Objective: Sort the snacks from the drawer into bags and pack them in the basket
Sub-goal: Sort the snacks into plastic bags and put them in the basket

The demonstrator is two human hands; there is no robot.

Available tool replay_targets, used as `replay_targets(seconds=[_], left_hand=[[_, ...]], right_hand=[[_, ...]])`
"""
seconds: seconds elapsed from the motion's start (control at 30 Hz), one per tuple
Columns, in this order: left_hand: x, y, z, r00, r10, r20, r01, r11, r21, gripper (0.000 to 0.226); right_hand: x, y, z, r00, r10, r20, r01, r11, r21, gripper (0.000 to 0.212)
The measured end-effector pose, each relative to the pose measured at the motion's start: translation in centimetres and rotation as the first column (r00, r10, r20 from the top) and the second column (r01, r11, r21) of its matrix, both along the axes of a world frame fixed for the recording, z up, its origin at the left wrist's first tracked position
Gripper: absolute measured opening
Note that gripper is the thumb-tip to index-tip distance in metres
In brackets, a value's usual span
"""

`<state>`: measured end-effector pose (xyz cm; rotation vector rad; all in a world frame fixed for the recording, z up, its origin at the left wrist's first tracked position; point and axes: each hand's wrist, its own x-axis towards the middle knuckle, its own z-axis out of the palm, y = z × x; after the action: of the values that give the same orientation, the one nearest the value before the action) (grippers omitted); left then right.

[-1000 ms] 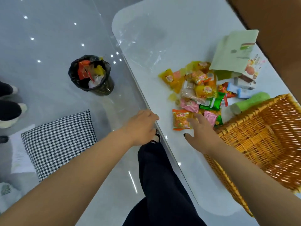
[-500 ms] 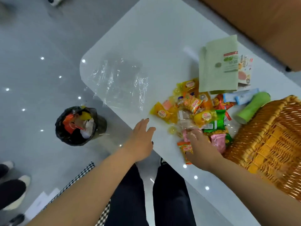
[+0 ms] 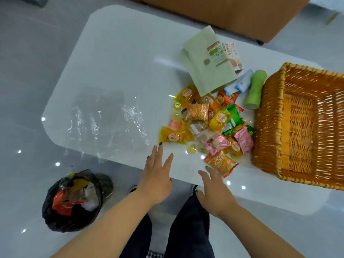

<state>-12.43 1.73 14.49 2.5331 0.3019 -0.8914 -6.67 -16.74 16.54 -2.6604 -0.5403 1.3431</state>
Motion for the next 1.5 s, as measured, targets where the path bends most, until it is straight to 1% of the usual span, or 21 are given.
replay_targets(seconds=[0.1,0.2,0.3,0.37,0.43,0.47,0.53,0.6,0.7,0.8,0.87,0.93,1.0,1.07,1.13,1.17,1.23,1.3,1.37,1.43,1.5], left_hand=[[-2.0,1.1,-1.4,0.999,-0.005,-0.048,0.005,1.000,0.007,0.076],[-3.0,0.8,-3.5,0.998,-0.052,-0.045,0.054,0.998,0.029,0.077],[-3.8,-0.6,-6.5,0.987,-0.157,0.043,0.153,0.984,0.090,0.084],[-4.3,-1.4,-9.2,0.954,-0.249,0.169,0.225,0.963,0.148,0.093],[-4.6,-2.4,-11.8,0.910,-0.305,0.281,0.248,0.943,0.221,0.100],[-4.5,-2.9,-12.9,0.896,-0.321,0.306,0.248,0.935,0.255,0.102],[-3.7,-3.9,-14.8,0.869,-0.364,0.335,0.248,0.906,0.342,0.107],[-2.5,-4.3,-16.5,0.829,-0.411,0.379,0.248,0.878,0.410,0.115],[-1.3,-3.8,-18.7,0.753,-0.469,0.462,0.246,0.851,0.464,0.122],[-1.2,-2.9,-19.7,0.672,-0.483,0.561,0.246,0.861,0.446,0.115],[-1.2,-2.5,-20.1,0.650,-0.479,0.590,0.268,0.871,0.413,0.110],[-1.2,-2.2,-20.2,0.637,-0.490,0.595,0.285,0.867,0.408,0.097],[-1.2,-2.0,-20.4,0.635,-0.485,0.601,0.286,0.871,0.400,0.084],[-1.4,-2.4,-20.1,0.653,-0.463,0.599,0.290,0.884,0.367,0.076],[-1.6,-3.0,-19.1,0.730,-0.391,0.561,0.258,0.917,0.303,0.072],[-1.8,-3.2,-18.8,0.765,-0.369,0.528,0.237,0.923,0.302,0.070],[-2.4,-3.2,-18.3,0.791,-0.374,0.484,0.246,0.919,0.308,0.067],[-3.5,-3.0,-17.4,0.800,-0.358,0.481,0.268,0.931,0.247,0.062],[-4.8,-2.5,-16.9,0.819,-0.360,0.447,0.295,0.932,0.210,0.062],[-6.4,-2.2,-16.5,0.831,-0.386,0.401,0.328,0.922,0.208,0.066],[-7.5,-2.0,-16.2,0.837,-0.383,0.391,0.332,0.923,0.195,0.067]], right_hand=[[-1.9,-0.5,-1.3,0.999,-0.032,0.003,0.032,0.998,-0.048,0.067],[-3.1,-1.5,-3.6,0.995,-0.013,0.097,0.024,0.994,-0.109,0.070],[-4.5,-2.5,-7.0,0.975,0.108,0.193,-0.070,0.979,-0.192,0.076],[-6.0,-3.3,-10.0,0.951,0.165,0.260,-0.124,0.978,-0.167,0.088],[-6.8,-4.1,-12.8,0.912,0.184,0.367,-0.156,0.982,-0.105,0.105],[-7.1,-4.4,-14.2,0.895,0.179,0.408,-0.160,0.984,-0.079,0.107],[-7.2,-4.8,-16.5,0.841,0.159,0.518,-0.167,0.985,-0.031,0.102],[-6.8,-5.2,-18.5,0.739,0.141,0.658,-0.217,0.975,0.035,0.094],[-5.7,-6.2,-21.1,0.622,0.093,0.777,-0.259,0.961,0.092,0.087],[-4.7,-6.0,-21.9,0.563,0.013,0.826,-0.218,0.967,0.133,0.068],[-4.1,-5.6,-22.2,0.557,0.028,0.830,-0.202,0.974,0.102,0.068],[-3.8,-5.6,-22.3,0.545,0.073,0.835,-0.224,0.973,0.061,0.067],[-3.5,-5.9,-22.8,0.487,0.096,0.868,-0.254,0.966,0.036,0.066],[-3.5,-6.1,-23.2,0.439,0.098,0.893,-0.272,0.962,0.028,0.066],[-3.5,-6.2,-23.4,0.409,0.088,0.909,-0.282,0.959,0.035,0.067],[-3.5,-6.2,-23.4,0.413,0.082,0.907,-0.286,0.957,0.043,0.066],[-3.8,-6.5,-23.2,0.446,0.061,0.893,-0.283,0.956,0.077,0.067],[-4.4,-6.8,-22.6,0.491,0.033,0.870,-0.274,0.954,0.118,0.067],[-4.9,-6.9,-21.9,0.549,0.011,0.836,-0.230,0.963,0.138,0.067],[-5.9,-6.6,-21.2,0.601,0.013,0.799,-0.162,0.981,0.106,0.070],[-7.0,-6.1,-20.6,0.646,0.052,0.761,-0.101,0.995,0.017,0.076]])
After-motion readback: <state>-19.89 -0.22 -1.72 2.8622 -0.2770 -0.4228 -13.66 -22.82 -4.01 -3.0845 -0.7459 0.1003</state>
